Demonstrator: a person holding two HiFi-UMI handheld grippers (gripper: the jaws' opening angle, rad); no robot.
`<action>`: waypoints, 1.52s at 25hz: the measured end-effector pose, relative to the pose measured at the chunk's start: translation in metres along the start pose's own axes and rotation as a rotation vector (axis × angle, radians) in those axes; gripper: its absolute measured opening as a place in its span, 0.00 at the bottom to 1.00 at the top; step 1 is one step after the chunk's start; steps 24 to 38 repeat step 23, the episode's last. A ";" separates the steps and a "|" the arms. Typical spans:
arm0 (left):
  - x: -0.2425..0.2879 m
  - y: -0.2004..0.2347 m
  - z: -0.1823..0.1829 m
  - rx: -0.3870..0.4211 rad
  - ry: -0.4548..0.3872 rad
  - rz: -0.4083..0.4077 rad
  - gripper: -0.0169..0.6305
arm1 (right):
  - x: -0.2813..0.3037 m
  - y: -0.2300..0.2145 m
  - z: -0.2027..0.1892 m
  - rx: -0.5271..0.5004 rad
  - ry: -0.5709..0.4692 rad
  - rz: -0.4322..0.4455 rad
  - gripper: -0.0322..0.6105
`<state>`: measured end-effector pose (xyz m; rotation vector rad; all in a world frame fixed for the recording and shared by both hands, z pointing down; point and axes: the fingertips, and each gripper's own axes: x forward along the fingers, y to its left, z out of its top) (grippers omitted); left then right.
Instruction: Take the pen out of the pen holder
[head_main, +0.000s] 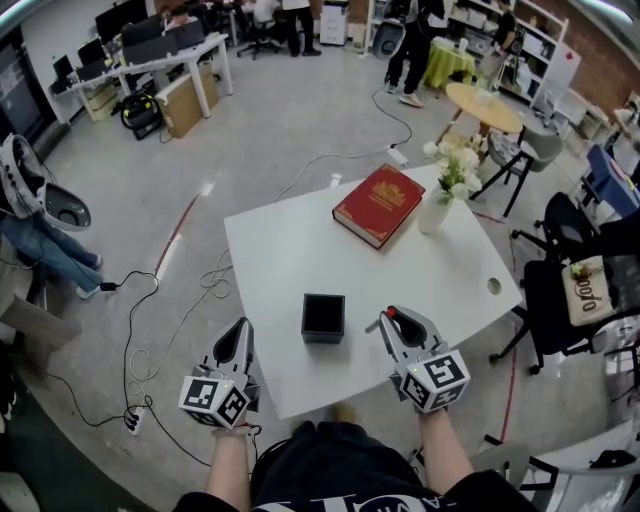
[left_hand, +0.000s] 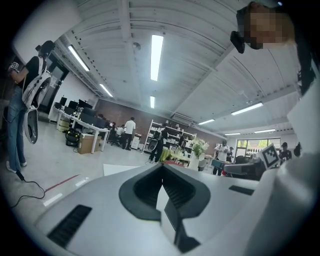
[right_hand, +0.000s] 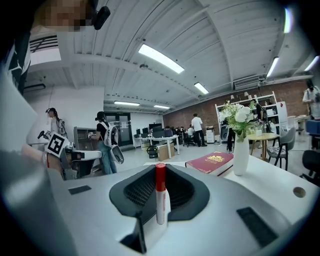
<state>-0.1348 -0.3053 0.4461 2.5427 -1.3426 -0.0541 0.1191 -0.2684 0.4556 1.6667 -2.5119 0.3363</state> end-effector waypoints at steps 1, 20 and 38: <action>0.000 0.000 0.001 0.000 -0.001 -0.001 0.03 | 0.000 0.000 0.001 0.000 -0.001 0.000 0.15; 0.003 -0.007 0.001 0.001 -0.001 -0.012 0.03 | -0.007 -0.003 0.006 0.006 -0.018 0.000 0.15; 0.005 -0.009 0.000 0.002 0.001 -0.014 0.03 | -0.008 -0.004 0.007 0.004 -0.025 -0.003 0.15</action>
